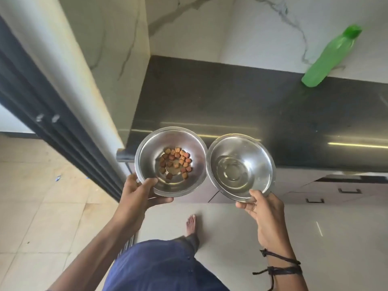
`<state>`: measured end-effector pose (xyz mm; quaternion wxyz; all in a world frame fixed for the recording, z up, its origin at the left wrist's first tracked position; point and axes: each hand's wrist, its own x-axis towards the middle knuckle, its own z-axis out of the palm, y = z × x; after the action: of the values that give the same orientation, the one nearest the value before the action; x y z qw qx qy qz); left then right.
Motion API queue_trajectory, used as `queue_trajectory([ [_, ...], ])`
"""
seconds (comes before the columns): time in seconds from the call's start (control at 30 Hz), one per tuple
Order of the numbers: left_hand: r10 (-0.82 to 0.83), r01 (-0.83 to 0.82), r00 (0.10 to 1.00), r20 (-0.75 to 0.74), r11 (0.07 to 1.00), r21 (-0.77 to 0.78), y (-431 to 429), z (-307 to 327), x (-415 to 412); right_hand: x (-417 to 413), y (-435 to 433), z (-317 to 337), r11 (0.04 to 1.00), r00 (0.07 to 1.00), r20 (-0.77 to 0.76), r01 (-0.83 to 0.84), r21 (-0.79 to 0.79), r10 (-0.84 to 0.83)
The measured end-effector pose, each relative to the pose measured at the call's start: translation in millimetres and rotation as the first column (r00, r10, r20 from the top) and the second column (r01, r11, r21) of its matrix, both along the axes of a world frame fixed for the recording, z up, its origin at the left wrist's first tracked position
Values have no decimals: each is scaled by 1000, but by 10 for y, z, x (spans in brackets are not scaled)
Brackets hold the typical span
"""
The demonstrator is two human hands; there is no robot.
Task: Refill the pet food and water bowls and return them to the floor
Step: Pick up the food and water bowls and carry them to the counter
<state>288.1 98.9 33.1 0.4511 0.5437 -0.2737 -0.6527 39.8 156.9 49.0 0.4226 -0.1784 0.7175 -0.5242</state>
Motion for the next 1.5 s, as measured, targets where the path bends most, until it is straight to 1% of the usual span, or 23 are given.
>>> queue_trajectory([
  [0.13, 9, -9, 1000, -2, 1000, 5, -322, -26, -563, -487, -305, -39, 1000, 1000, 16, 19, -11, -19],
  [0.23, -6, 6, 1000, 8, 1000, -3, -595, -11, -987, -887, -552, -47, 998, 998, 36, 53, 18, -53],
  [0.4, -3, 3, 1000, -9, 1000, -17, -1009, -22, -1674, -1557, -922, -74, 997, 997, 46, 66, -29, -64],
  [0.5, 18, -18, 1000, -9, 1000, -10, -1214, -71, -2021, -1915, -1093, -122, 996, 996, 47, 77, -39, -75],
  [0.67, 71, -71, 997, -14, 997, 18, -1473, -112, -2558, -2486, -1296, -182, 993, 990, 93, 106, -48, -101],
  [0.9, 157, -159, 987, 41, 986, 47, -1639, -180, -3261, -3299, -1625, -386, 994, 992, 85, 93, -50, -89],
  [1.0, 198, -199, 980, 34, 979, 43, -1650, -188, -3526, -3531, -1741, -409, 995, 993, 97, 68, -76, -61],
  [1.2, 286, -287, 958, 30, 956, 52, -1624, -250, -3924, -3896, -1901, -477, 997, 989, 150, 17, -74, -6],
  [1.33, 337, -338, 941, 28, 940, 48, -1626, -281, -4083, -4015, -1994, -523, 998, 985, 170, -7, -64, 17],
  [1.5, 350, -351, 936, 29, 935, 51, -1692, -296, -4208, -4059, -2108, -584, 998, 978, 203, -33, -55, 43],
])
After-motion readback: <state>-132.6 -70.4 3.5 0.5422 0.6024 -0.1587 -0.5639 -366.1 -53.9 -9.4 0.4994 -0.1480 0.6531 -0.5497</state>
